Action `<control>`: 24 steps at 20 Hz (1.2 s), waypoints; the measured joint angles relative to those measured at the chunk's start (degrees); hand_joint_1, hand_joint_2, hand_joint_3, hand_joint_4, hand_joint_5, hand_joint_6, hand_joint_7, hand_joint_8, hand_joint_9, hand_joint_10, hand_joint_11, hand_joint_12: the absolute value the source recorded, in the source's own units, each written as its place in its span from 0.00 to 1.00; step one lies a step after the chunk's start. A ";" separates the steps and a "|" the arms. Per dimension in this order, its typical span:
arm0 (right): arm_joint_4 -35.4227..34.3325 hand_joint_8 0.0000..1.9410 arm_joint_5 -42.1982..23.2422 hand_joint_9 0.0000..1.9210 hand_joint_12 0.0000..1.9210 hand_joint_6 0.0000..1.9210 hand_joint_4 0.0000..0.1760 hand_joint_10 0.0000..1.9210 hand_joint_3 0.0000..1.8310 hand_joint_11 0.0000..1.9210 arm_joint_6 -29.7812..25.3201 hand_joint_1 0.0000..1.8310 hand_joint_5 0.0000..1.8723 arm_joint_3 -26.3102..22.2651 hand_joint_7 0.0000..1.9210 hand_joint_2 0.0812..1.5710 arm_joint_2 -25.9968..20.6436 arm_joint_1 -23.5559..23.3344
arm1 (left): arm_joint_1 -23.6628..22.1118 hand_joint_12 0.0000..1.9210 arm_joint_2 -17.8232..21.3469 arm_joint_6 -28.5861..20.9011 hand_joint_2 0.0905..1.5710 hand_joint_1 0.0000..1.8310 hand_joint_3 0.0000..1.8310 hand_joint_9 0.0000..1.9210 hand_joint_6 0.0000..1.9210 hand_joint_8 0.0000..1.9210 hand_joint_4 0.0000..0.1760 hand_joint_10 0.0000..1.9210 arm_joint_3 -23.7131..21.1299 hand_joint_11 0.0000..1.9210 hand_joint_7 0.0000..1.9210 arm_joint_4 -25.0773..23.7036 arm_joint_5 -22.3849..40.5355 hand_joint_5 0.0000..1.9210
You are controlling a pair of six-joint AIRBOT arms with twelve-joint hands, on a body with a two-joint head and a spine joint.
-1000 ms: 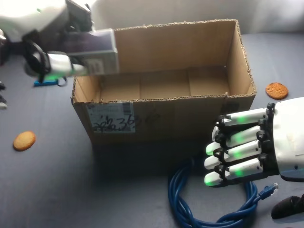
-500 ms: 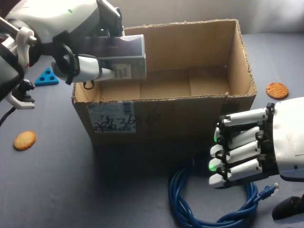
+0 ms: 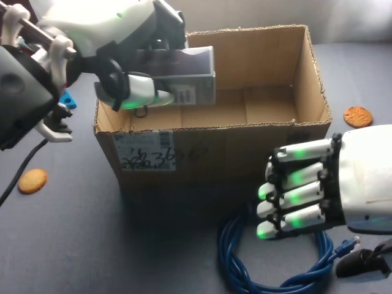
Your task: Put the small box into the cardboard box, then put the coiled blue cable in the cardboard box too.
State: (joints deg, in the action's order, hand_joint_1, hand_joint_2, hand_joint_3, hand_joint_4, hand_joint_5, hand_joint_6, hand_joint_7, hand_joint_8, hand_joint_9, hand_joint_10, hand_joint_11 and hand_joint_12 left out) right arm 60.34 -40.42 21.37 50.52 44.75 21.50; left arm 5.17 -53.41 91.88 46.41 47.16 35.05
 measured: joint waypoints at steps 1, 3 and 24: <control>-0.42 0.00 0.07 0.25 0.55 0.00 0.00 0.00 0.00 0.02 0.83 0.39 0.27 0.00 0.26 0.70 0.28 0.22 | 0.00 0.68 -0.42 -0.22 0.70 0.75 0.00 0.46 0.47 0.55 0.00 0.67 0.07 0.37 0.51 0.00 0.07 0.49; -0.98 0.00 0.90 0.25 0.55 0.00 0.00 0.00 0.00 0.01 2.97 0.38 0.27 0.00 0.27 0.71 0.66 0.63 | 0.02 0.68 -1.40 -1.05 0.70 0.75 0.00 0.45 0.48 0.57 0.00 0.68 0.63 0.36 0.50 -0.55 0.04 0.48; -2.14 0.00 1.44 0.26 0.54 0.00 0.00 0.00 0.00 0.03 8.37 0.44 0.29 2.54 0.28 0.68 4.61 2.43 | 2.27 0.40 -2.49 -7.78 0.69 0.49 0.00 0.19 0.00 0.00 0.00 0.00 4.22 0.00 0.20 -6.43 0.11 0.17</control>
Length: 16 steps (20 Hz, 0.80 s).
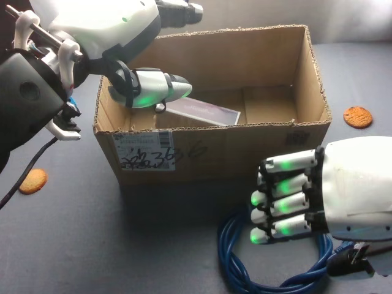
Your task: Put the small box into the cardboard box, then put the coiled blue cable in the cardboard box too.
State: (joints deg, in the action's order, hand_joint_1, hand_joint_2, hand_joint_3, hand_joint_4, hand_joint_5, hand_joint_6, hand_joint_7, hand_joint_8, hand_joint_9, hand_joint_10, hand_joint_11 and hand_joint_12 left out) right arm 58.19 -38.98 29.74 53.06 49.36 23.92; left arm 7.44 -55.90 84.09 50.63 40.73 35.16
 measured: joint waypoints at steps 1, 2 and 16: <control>0.00 0.00 0.26 0.26 0.54 0.00 0.00 0.00 0.00 0.02 0.13 0.44 0.29 0.31 0.29 0.68 0.39 0.44 | 0.17 0.40 0.09 0.02 0.68 0.49 0.00 0.18 0.00 0.00 0.00 0.00 0.00 0.00 0.19 0.00 0.02 0.16; 0.07 0.00 0.90 0.27 0.54 0.00 0.00 0.00 0.00 0.02 0.15 0.45 0.29 0.90 0.29 0.68 0.98 0.66 | 0.61 0.37 0.26 0.09 0.71 0.39 0.00 0.16 0.00 0.00 0.00 0.00 0.00 0.00 0.16 0.07 0.02 0.12; -0.76 0.01 5.90 0.28 0.57 0.01 0.00 0.01 0.00 0.03 1.25 0.56 0.31 1.92 0.30 0.62 4.13 3.78 | 5.70 0.30 9.84 0.35 0.74 0.08 0.00 0.13 0.00 0.00 0.00 0.00 1.14 0.00 0.15 -2.27 -3.48 0.13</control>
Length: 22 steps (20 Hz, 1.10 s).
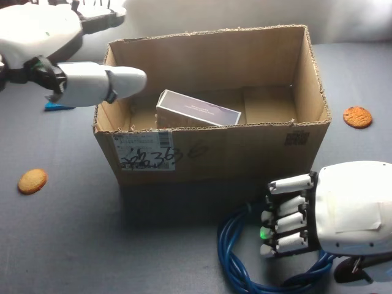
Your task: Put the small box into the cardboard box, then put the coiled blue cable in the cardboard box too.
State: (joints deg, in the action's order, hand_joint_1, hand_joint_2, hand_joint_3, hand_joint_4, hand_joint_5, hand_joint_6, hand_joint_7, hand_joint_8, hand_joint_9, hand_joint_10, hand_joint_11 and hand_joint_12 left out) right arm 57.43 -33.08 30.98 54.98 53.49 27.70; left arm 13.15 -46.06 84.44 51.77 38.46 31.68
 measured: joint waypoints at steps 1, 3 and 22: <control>0.04 0.01 0.50 0.28 0.57 0.01 0.00 0.01 0.00 0.03 -0.02 0.56 0.31 0.00 0.30 0.62 0.39 0.22 | 0.83 0.30 0.83 -0.09 0.74 0.08 0.00 0.13 0.00 0.00 0.00 0.00 -0.02 0.00 0.15 -0.11 -0.11 0.13; 0.17 0.01 1.36 0.29 0.58 0.01 0.00 0.01 0.00 0.03 0.00 0.57 0.32 0.00 0.31 0.62 0.83 0.46 | 1.99 0.31 2.03 -0.44 0.74 0.08 0.00 0.14 0.00 0.00 0.00 0.00 -0.07 0.00 0.15 -0.39 -0.33 0.13; -1.95 0.12 1.38 0.24 0.72 0.03 0.00 0.46 0.00 0.10 1.90 0.57 0.44 0.00 0.41 0.61 2.58 1.05 | 16.65 0.34 11.50 -16.59 0.76 0.11 0.00 0.15 0.00 0.00 0.00 0.00 -4.00 0.00 0.16 -18.97 0.22 0.14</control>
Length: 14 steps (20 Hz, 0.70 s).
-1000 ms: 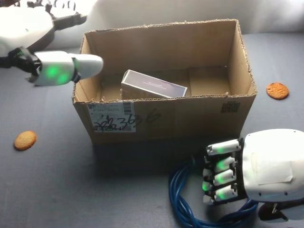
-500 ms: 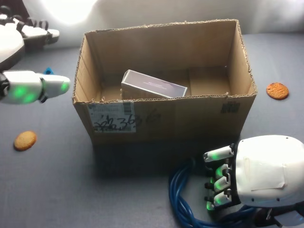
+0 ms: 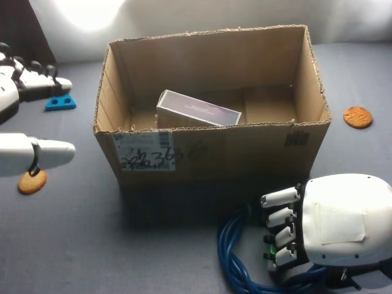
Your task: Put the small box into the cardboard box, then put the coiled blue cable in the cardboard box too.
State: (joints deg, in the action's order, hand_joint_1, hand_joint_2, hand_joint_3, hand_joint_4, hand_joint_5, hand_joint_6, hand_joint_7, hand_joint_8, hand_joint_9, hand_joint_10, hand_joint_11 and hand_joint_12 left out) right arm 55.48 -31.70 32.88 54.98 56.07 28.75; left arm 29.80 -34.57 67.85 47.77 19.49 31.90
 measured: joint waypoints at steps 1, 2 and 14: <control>-0.02 0.17 0.02 0.24 0.72 0.03 0.00 0.45 0.00 0.09 0.02 0.59 0.45 0.00 0.39 0.60 0.00 0.00 | 0.87 0.34 0.46 -0.83 0.76 0.10 0.00 0.15 0.00 0.00 0.00 0.00 -0.37 0.00 0.16 -0.98 0.04 0.14; -0.02 0.21 0.02 0.23 0.72 0.04 0.00 0.45 0.00 0.07 0.02 0.60 0.44 0.00 0.37 0.60 0.00 0.00 | 1.49 0.36 0.81 -1.70 0.75 0.14 0.00 0.16 0.00 0.00 0.00 0.00 -0.70 0.00 0.18 -1.49 0.00 0.15; -1.46 0.57 0.94 0.38 0.76 0.58 0.00 0.67 0.00 0.21 0.11 0.72 0.49 -0.04 0.47 0.72 -0.17 0.42 | 15.63 0.33 2.36 -24.04 0.75 0.10 0.00 0.16 0.00 0.00 0.00 0.00 -0.63 0.00 0.17 -21.90 9.66 0.15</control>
State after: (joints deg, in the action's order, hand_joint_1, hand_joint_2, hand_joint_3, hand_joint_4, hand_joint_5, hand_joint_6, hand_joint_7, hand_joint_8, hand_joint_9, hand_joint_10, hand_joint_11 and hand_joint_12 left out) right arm 54.02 -30.76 32.99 54.94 55.90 29.17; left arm 45.43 -32.21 43.81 47.13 -2.42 41.56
